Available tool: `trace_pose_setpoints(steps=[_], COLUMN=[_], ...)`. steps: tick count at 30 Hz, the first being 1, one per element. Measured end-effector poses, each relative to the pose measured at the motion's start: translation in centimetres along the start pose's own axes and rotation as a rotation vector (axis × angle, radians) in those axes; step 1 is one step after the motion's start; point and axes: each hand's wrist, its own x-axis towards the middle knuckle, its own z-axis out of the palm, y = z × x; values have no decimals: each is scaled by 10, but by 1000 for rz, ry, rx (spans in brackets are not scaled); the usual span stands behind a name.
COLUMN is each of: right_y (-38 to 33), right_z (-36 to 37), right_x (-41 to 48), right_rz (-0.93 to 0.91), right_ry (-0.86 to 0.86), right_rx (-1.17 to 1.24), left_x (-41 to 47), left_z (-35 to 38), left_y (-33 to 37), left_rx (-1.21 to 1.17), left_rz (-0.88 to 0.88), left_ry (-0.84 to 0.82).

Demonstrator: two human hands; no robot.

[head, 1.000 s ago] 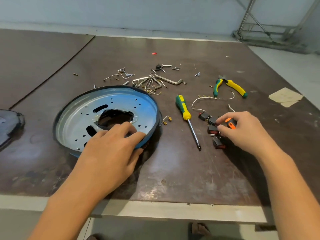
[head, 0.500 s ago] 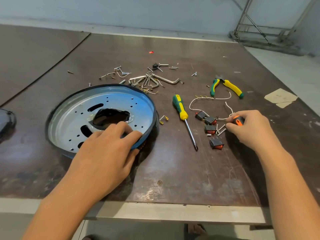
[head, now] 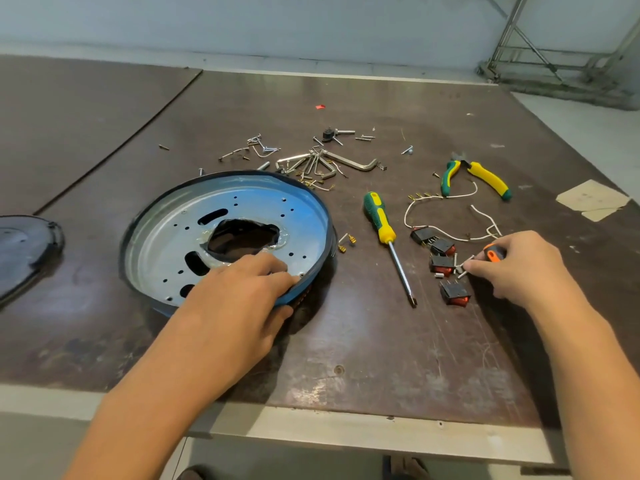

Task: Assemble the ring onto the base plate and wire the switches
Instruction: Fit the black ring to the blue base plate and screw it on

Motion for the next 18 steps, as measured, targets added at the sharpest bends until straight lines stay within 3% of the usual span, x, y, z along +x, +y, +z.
trace_pose_setpoints(steps=[11, 18], right_y=[-6, -8], right_z=[3, 2], right_x=[0, 2], right_rz=[101, 29], right_ry=[29, 57], right_rx=[34, -11], left_x=[-2, -4], left_z=[-3, -4], left_y=[1, -1], left_rx=[-55, -42], left_rz=[0, 44], left_ry=[40, 43])
